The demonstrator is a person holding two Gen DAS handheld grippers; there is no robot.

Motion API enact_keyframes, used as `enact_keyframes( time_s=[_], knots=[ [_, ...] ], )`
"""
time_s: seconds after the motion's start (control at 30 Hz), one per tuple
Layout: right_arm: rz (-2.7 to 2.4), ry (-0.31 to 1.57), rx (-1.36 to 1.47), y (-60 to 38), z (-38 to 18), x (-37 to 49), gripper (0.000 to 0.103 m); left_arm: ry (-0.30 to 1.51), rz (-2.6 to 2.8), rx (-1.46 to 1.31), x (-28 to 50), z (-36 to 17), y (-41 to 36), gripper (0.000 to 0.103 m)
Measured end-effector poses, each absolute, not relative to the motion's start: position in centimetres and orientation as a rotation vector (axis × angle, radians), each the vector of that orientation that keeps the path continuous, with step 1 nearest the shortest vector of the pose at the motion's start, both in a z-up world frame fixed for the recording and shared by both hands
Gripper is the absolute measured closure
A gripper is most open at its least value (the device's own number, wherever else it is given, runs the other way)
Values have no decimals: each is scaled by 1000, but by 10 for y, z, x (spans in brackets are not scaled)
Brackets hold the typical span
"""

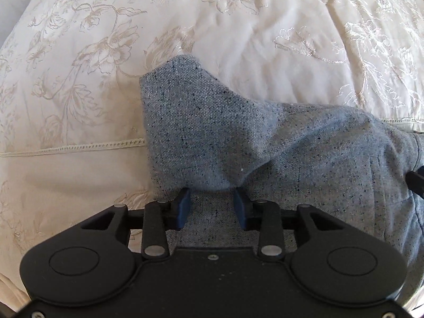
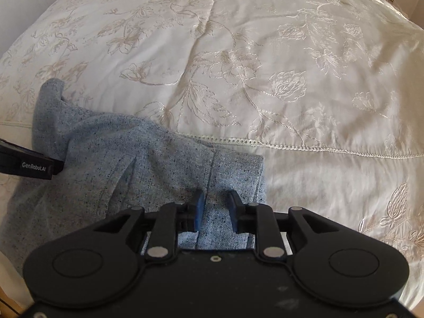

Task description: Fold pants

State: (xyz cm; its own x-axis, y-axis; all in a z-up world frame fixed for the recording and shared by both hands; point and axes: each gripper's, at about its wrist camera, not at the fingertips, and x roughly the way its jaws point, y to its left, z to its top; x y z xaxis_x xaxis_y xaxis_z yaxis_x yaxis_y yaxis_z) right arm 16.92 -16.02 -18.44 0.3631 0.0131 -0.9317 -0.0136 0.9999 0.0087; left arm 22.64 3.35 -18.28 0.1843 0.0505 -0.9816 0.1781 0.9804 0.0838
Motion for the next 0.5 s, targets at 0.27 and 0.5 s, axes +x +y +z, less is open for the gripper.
enact_keyframes(
  time_s=[0.27, 0.5],
  knots=[
    [-34, 1179, -62, -144, -190, 168, 79, 1381, -124, 164, 224, -183, 48, 54],
    [11, 1111, -25, -164, -176, 149, 64, 1297, -123, 194, 190, -170, 77, 52]
  ],
)
